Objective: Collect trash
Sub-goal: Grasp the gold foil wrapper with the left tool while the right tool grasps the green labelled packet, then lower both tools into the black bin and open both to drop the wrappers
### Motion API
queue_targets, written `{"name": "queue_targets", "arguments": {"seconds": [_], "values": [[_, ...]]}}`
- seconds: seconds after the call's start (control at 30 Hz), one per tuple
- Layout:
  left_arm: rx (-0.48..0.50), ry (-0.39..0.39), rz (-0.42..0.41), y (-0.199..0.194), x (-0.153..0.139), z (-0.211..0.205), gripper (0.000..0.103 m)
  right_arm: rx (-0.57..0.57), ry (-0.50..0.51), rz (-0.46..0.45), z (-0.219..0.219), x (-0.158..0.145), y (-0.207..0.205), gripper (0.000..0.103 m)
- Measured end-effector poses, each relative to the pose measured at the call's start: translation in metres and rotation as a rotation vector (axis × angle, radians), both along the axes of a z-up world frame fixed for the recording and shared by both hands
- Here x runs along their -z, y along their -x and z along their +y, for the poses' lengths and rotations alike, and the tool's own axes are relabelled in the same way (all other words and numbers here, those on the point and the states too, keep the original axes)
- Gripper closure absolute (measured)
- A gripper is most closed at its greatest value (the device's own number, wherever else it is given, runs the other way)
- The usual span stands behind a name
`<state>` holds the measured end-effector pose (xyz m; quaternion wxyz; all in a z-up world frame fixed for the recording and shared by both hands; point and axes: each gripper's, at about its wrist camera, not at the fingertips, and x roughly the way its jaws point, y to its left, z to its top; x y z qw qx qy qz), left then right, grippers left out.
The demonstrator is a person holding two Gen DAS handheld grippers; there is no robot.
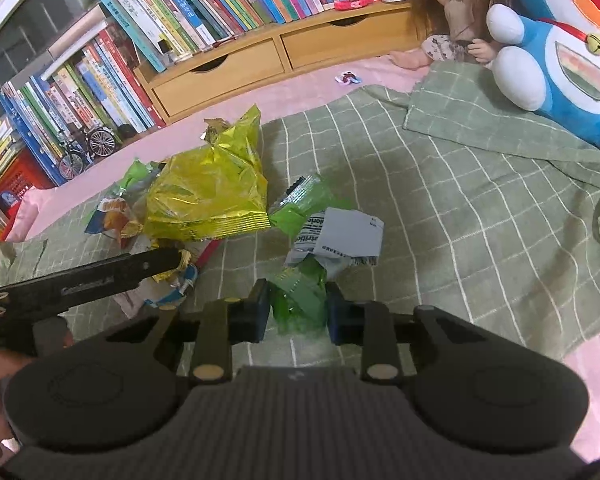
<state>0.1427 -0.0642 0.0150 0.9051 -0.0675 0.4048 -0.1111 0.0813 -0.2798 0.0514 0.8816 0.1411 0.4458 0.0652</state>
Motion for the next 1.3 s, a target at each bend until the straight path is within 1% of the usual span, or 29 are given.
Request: {"name": "queue_targets", "arguments": {"seconds": [0.07, 0.13, 0.17, 0.2, 0.23, 0.27, 0.37, 0.4, 0.43, 0.47, 0.5, 0.53, 0.77, 0.9, 1.2, 1.3], "values": [[0.02, -0.012, -0.001, 0.0, 0.002, -0.007, 0.022, -0.001, 0.002, -0.001, -0.001, 0.001, 0.0, 0.066], [0.053, -0.022, -0.002, 0.001, 0.003, -0.014, 0.024, -0.001, 0.008, -0.008, -0.001, 0.001, -0.002, 0.055], [0.073, -0.033, -0.003, 0.002, 0.004, -0.017, 0.03, -0.001, 0.012, -0.012, -0.001, 0.002, -0.003, 0.047], [0.083, -0.047, -0.006, 0.003, 0.005, -0.021, 0.037, -0.004, 0.013, -0.016, 0.0, 0.002, -0.005, 0.042], [0.088, -0.065, -0.013, 0.005, 0.005, -0.024, 0.038, -0.006, 0.018, -0.018, 0.001, 0.003, -0.007, 0.041], [0.093, -0.078, -0.02, 0.007, 0.004, -0.026, 0.041, -0.006, 0.026, -0.018, 0.003, 0.005, -0.009, 0.038], [0.111, -0.057, -0.015, 0.012, 0.001, -0.025, 0.048, -0.006, 0.053, -0.011, 0.009, 0.011, -0.017, 0.037], [0.109, -0.041, -0.008, 0.013, 0.0, -0.023, 0.055, -0.007, 0.05, -0.004, 0.011, 0.013, -0.018, 0.038], [0.109, -0.03, -0.004, 0.014, -0.002, -0.021, 0.06, -0.007, 0.044, 0.004, 0.011, 0.014, -0.019, 0.042], [0.11, -0.022, 0.001, 0.016, -0.004, -0.019, 0.06, -0.006, 0.037, 0.008, 0.012, 0.015, -0.018, 0.059], [0.107, -0.019, -0.002, 0.017, -0.006, -0.016, 0.06, -0.001, 0.037, 0.012, 0.012, 0.015, -0.017, 0.069], [0.105, -0.02, -0.009, 0.02, -0.009, -0.014, 0.06, 0.002, 0.036, 0.011, 0.012, 0.015, -0.015, 0.072], [0.104, 0.013, -0.051, 0.038, -0.028, 0.0, 0.061, -0.002, 0.028, -0.021, 0.005, 0.0, 0.011, 0.073], [0.111, 0.025, -0.07, 0.053, -0.038, 0.005, 0.061, -0.023, -0.002, -0.031, 0.005, -0.007, 0.028, 0.073], [0.122, 0.019, -0.108, 0.095, -0.057, 0.015, 0.06, -0.063, -0.045, -0.053, 0.016, -0.02, 0.065, 0.073], [0.121, 0.028, -0.117, 0.111, -0.062, 0.021, 0.06, -0.086, -0.057, -0.062, 0.023, -0.023, 0.079, 0.073]]}}
